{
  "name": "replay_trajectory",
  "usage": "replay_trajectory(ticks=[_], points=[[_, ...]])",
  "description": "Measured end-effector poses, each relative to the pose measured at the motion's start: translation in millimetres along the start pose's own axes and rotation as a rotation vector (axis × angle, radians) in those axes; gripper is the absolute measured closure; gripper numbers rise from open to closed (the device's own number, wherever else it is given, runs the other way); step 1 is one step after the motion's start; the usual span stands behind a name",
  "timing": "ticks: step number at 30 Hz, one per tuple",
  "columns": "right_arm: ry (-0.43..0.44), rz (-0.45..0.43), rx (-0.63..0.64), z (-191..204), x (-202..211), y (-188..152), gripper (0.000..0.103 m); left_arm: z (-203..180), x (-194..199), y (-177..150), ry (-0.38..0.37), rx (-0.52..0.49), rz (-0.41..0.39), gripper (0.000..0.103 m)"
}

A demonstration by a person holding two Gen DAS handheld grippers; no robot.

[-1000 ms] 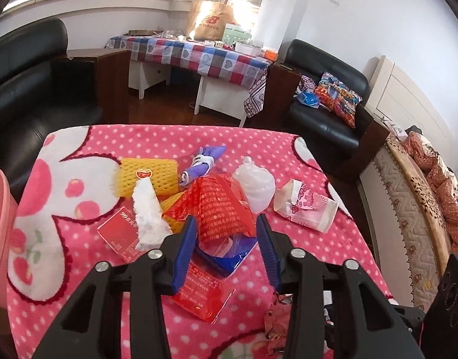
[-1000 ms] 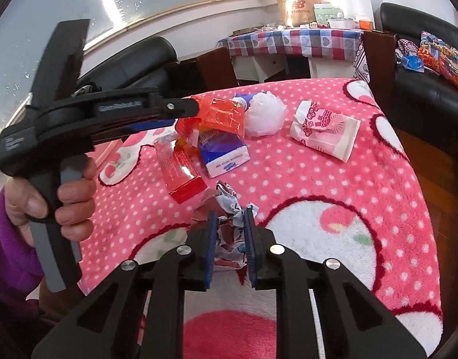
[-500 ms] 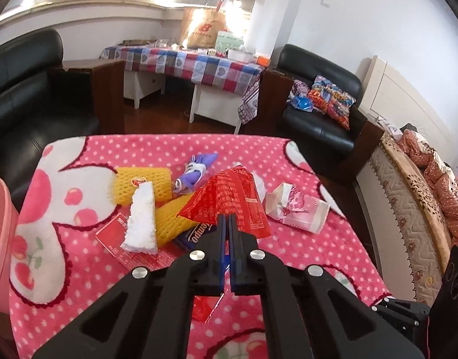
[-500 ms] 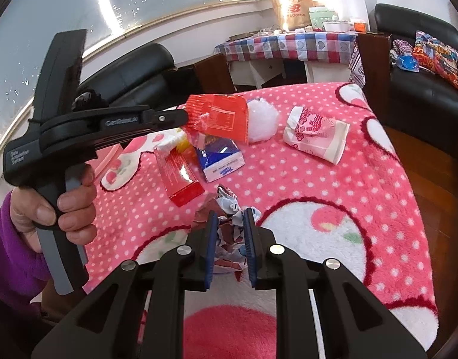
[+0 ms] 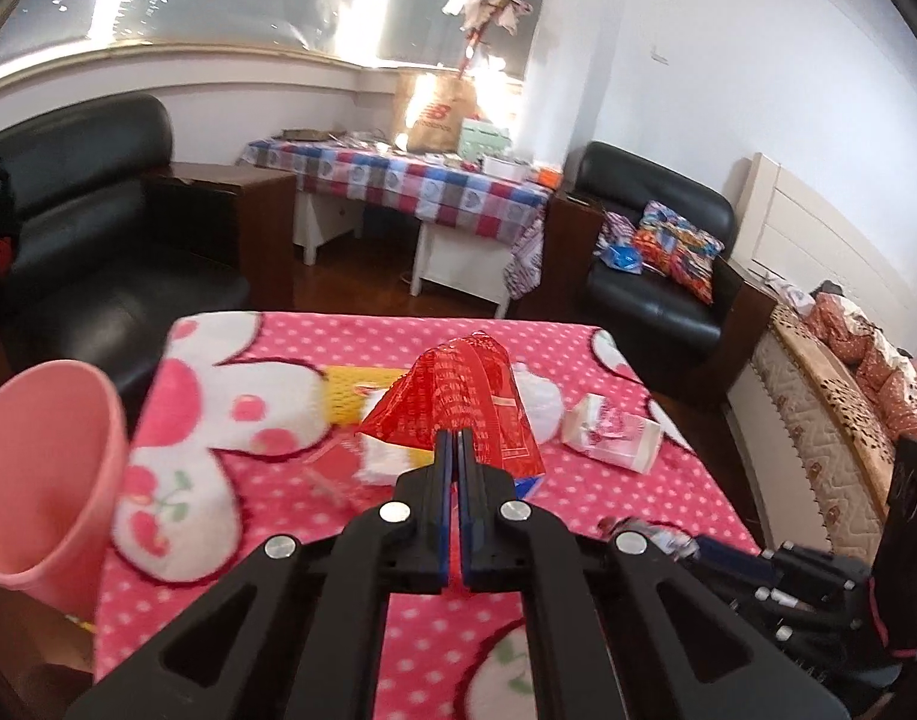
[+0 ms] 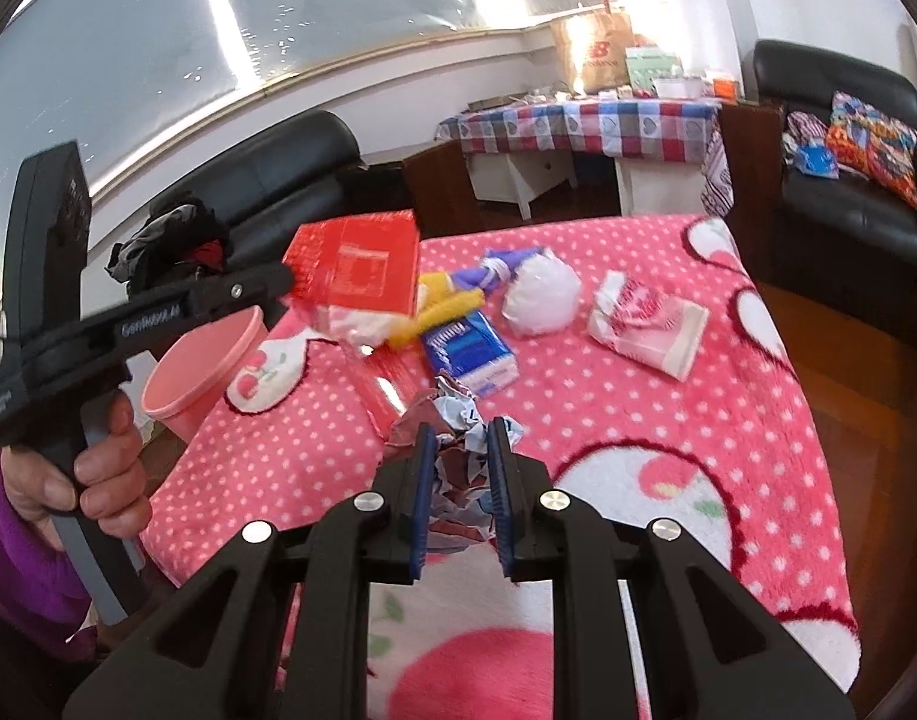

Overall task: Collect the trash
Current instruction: 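Carry the red mesh bag and foil wrapper over the pink bucket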

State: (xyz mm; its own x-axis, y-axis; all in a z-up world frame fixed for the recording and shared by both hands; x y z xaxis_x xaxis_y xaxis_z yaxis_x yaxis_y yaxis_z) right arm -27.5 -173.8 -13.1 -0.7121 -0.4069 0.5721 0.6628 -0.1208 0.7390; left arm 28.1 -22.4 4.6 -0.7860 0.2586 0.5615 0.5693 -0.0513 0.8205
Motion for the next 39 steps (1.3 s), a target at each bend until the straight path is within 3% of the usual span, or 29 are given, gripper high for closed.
replay_trajectory(ticks=[9, 22, 31, 39], points=[[0.079, -0.001, 0.099, 56, -19, 17, 0.085, 60, 46, -16, 0.121, 0.095, -0.038, 0.102], [0.259, 0.034, 0.224, 163, -72, 47, 0.085, 146, 100, -41, 0.317, 0.219, -0.069, 0.102], [0.328, 0.077, 0.299, 233, -119, 55, 0.085, 211, 113, -56, 0.454, 0.265, -0.031, 0.102], [0.328, 0.131, 0.312, 273, -169, 55, 0.085, 252, 101, -65, 0.495, 0.277, 0.007, 0.102]])
Point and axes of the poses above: each gripper's, at about its wrist camera, not at the fingertips, and x roughly against the way its jaws point, z to its left, y to its top, the point moved 1 cm from there along -x, roughly the way its jaws point, and after that the axes turned 6 degrees about -x, right-handed, at the moved point
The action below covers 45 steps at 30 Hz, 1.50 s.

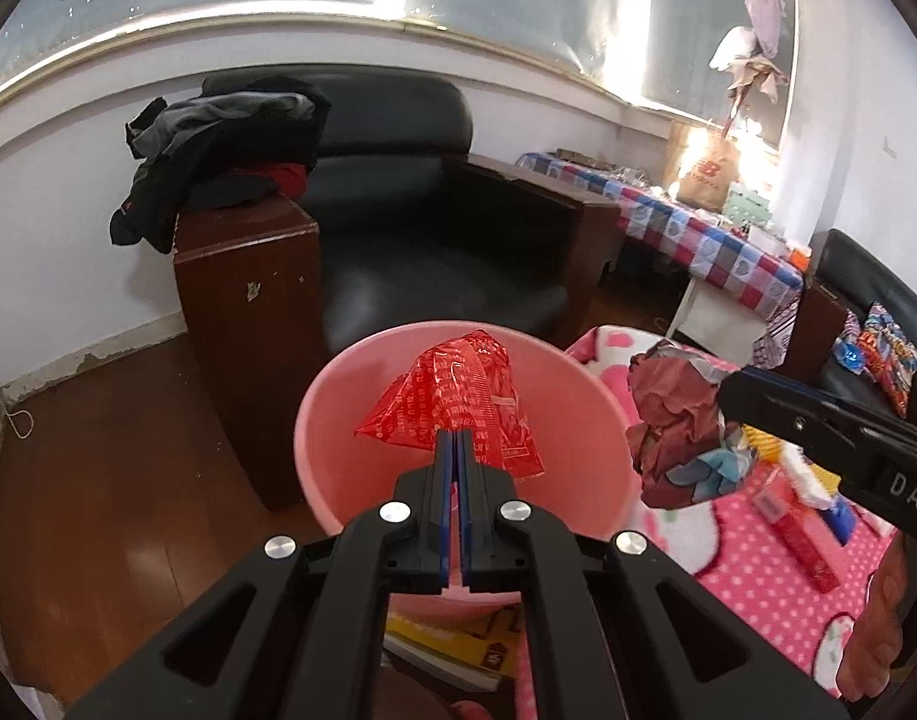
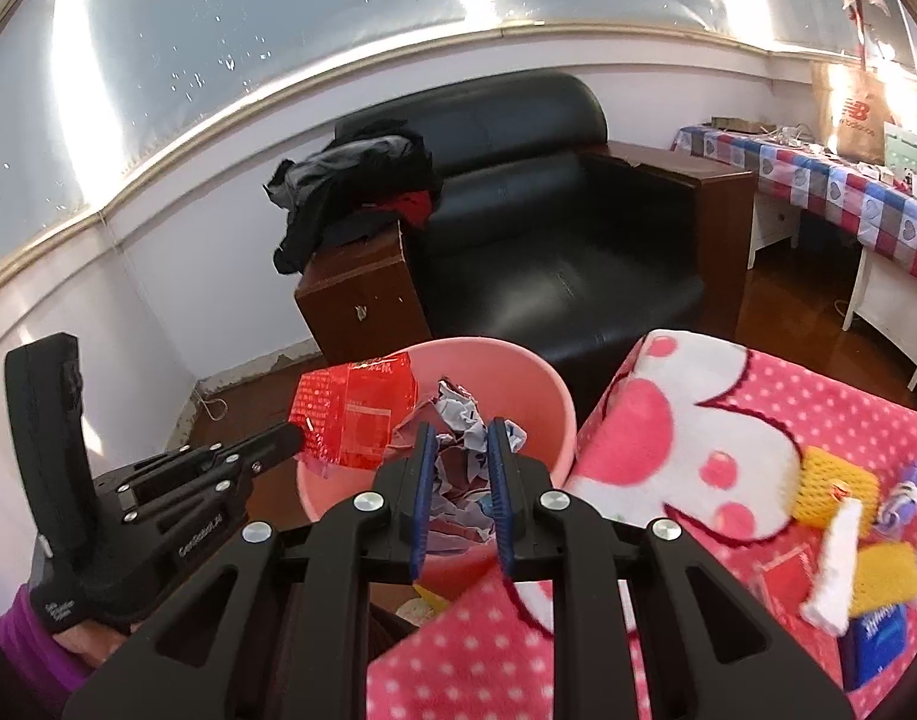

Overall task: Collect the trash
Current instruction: 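Carry the red mesh bag and foil wrapper over the pink bucket, then open both tools to release the mesh bag and foil into the bucket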

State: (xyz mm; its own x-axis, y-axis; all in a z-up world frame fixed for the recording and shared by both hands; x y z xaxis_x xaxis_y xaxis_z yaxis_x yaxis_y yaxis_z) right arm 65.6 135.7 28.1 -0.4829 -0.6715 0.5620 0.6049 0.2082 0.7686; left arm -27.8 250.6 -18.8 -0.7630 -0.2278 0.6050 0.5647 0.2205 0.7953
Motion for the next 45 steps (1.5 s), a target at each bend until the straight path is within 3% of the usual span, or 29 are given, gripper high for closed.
replay_trajectory(ticks=[23, 45], points=[[-0.091, 0.163, 0.046, 8, -81, -12, 0.085, 5, -62, -15, -0.038, -0.091, 0.128, 0.102], [-0.087, 0.270, 0.007, -7, -97, -27, 0.084, 13, -79, -23, -0.039, -0.058, 0.228, 0.096]])
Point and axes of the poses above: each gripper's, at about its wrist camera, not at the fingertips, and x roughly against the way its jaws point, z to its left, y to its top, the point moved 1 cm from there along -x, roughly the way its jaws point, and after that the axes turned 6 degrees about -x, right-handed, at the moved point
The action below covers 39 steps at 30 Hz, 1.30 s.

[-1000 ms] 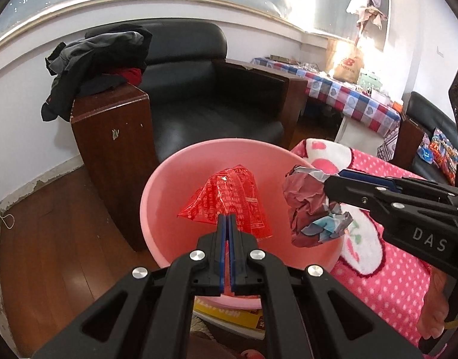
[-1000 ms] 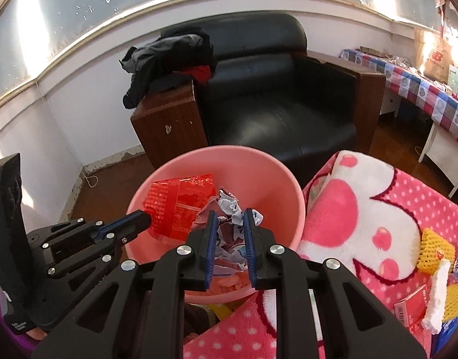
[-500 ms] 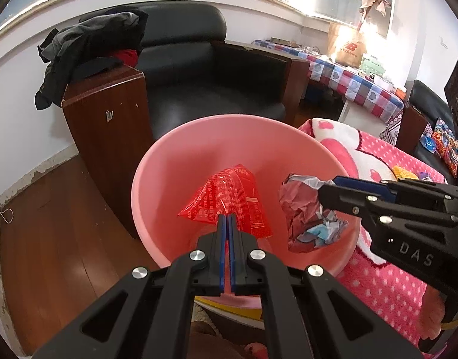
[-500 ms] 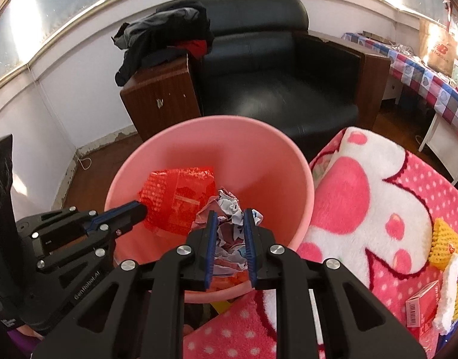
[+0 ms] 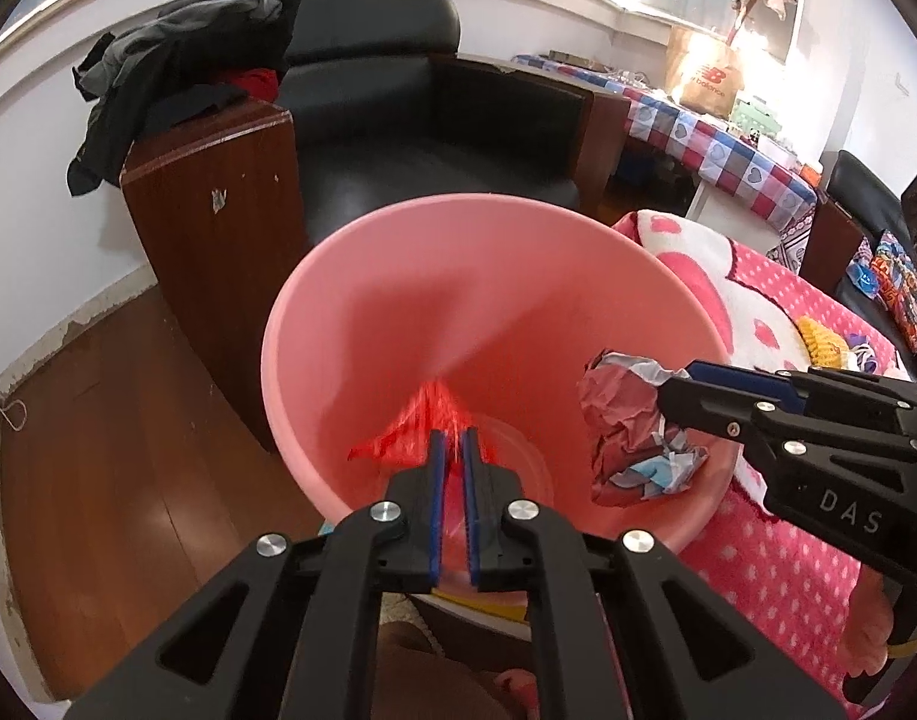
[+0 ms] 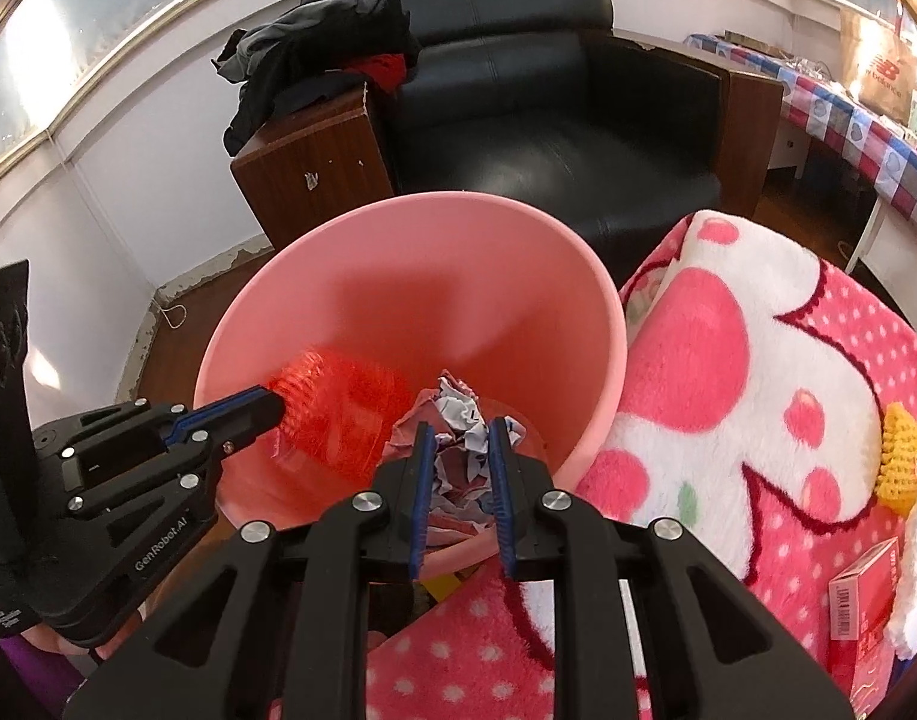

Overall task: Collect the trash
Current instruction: 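Open both tools to release the mesh bag and foil into the bucket, then move both open tools back over the remaining trash on the table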

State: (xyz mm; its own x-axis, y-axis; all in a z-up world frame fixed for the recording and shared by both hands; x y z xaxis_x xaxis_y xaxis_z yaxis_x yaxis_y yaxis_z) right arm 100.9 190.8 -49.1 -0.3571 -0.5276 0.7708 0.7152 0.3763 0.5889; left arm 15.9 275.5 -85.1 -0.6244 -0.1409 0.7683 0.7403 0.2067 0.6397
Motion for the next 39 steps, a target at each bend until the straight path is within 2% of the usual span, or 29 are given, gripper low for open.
replay_trajectory(ticks=[2, 8, 15, 17, 19, 21, 23, 30, 39], points=[[-0.002, 0.003, -0.001, 0, 1, 0, 0.084, 2, 2, -2, 0.004, 0.015, 0.000, 0.089], [-0.001, 0.000, -0.007, -1, 5, -3, 0.083, 6, 14, -4, 0.005, 0.047, -0.024, 0.079], [0.005, -0.034, 0.003, -1, 20, -6, 0.083, 7, 31, -4, -0.006, 0.067, -0.054, 0.075], [0.007, -0.047, 0.004, -1, 27, -10, 0.083, 6, 38, -4, -0.005, 0.085, -0.065, 0.061], [0.007, -0.056, 0.005, -2, 34, -14, 0.082, 5, 44, -5, -0.011, 0.100, -0.073, 0.060], [0.011, -0.069, 0.005, -4, 41, -18, 0.069, 4, 48, -5, -0.013, 0.106, -0.082, 0.060], [0.013, -0.088, 0.000, -6, 50, -22, 0.067, 1, 56, -5, -0.011, 0.111, -0.097, 0.060], [0.010, -0.146, -0.020, -17, 81, -37, 0.066, -18, 75, -7, -0.033, 0.118, -0.148, 0.060], [-0.062, -0.202, -0.048, -43, 118, -64, 0.066, -62, 89, -9, -0.088, 0.083, -0.207, 0.060]])
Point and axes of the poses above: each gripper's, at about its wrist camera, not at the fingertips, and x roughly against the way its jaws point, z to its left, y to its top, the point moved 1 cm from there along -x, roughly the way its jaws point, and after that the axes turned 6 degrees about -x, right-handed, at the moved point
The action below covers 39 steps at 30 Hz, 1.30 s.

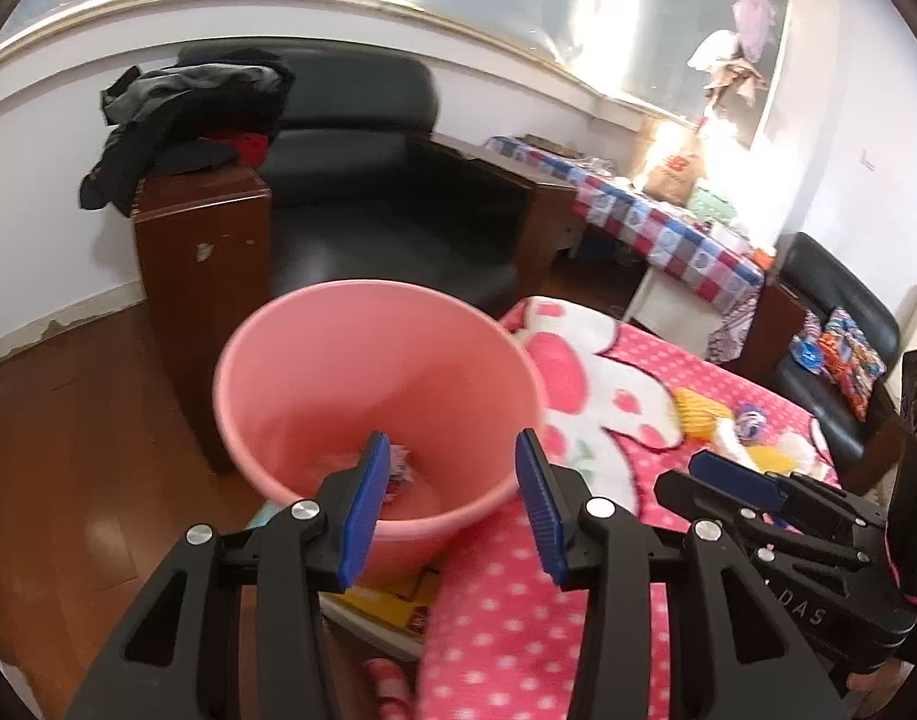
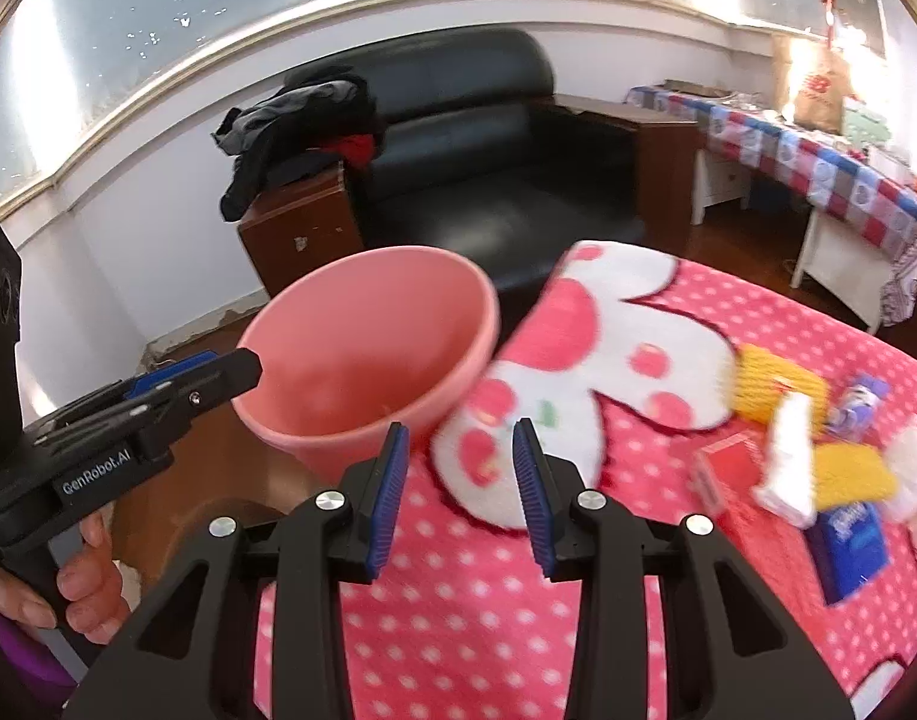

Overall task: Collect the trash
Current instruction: 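Move both open tools back over the remaining trash on the table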

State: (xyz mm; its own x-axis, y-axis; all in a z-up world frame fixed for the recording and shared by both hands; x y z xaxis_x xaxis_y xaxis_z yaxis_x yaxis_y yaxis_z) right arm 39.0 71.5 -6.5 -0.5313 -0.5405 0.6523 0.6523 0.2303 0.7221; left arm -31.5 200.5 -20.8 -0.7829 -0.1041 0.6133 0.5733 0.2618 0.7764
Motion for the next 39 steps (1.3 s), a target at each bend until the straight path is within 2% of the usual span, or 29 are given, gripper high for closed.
replay_trajectory(ticks=[11, 17, 29, 39], points=[[-0.111, -0.027, -0.062, -57, 37, -27, 0.066, -75, -15, -10, -0.098, -0.118, 0.021, 0.060], [-0.168, -0.051, -0.149, -101, 62, -41, 0.066, -115, -31, -14, -0.173, -0.166, 0.050, 0.060], [-0.213, -0.082, -0.291, -167, 88, -59, 0.066, -202, -76, -18, -0.321, -0.328, 0.124, 0.060], [-0.203, -0.088, -0.343, -195, 90, -68, 0.066, -235, -110, -17, -0.296, -0.385, 0.149, 0.060]])
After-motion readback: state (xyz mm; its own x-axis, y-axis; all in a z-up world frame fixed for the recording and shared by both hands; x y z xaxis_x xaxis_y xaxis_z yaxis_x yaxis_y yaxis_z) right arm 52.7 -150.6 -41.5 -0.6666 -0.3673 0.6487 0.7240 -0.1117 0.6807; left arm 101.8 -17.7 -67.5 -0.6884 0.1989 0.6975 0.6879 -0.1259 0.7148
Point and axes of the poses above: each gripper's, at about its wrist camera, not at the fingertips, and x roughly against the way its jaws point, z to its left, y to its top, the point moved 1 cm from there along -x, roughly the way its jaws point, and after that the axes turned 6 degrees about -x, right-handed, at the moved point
